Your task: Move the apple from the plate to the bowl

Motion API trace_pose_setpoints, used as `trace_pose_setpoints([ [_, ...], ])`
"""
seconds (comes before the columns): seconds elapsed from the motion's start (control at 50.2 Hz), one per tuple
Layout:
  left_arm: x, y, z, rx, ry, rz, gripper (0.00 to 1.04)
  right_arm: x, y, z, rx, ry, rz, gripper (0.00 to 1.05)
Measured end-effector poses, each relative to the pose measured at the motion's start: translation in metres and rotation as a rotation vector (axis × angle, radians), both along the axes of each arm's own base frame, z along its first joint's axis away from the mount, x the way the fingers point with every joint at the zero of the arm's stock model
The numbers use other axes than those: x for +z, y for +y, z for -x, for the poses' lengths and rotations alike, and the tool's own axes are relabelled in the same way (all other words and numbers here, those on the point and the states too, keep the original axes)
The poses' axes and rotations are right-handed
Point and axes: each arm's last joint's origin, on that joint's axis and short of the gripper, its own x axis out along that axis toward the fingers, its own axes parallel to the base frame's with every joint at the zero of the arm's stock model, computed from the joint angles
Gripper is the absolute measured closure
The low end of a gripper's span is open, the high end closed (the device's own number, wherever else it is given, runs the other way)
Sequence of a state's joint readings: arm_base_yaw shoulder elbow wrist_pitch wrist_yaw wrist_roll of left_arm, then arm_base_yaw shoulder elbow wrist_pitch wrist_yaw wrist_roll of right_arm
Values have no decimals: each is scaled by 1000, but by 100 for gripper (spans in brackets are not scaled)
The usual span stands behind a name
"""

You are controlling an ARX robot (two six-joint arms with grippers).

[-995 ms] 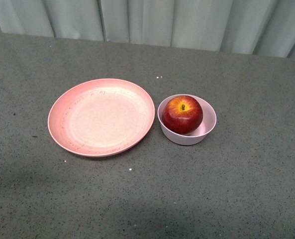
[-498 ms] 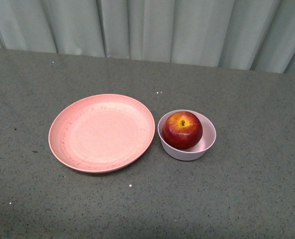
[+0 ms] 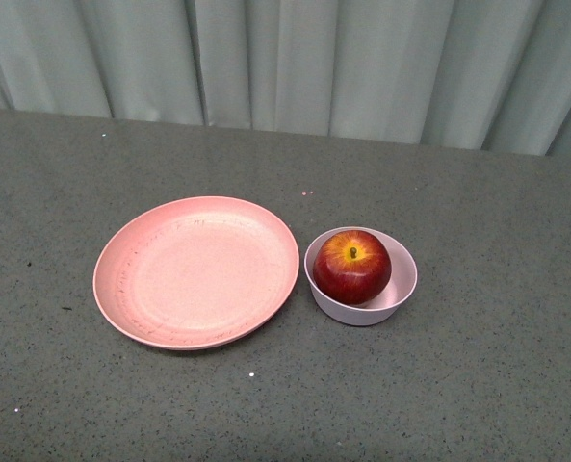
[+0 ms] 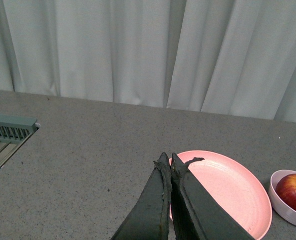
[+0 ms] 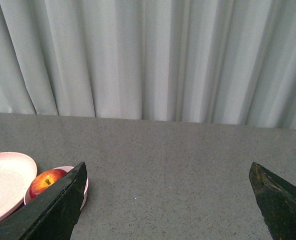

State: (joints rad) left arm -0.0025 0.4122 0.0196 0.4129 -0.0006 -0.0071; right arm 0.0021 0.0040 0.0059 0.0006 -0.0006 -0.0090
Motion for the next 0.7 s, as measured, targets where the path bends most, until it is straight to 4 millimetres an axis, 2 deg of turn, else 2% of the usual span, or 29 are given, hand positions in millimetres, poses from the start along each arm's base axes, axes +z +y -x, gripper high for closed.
trace_pose_setpoints([
  [0.697, 0, 0, 15, 0, -3, 0, 101, 0, 0, 0, 0, 0, 0, 9],
])
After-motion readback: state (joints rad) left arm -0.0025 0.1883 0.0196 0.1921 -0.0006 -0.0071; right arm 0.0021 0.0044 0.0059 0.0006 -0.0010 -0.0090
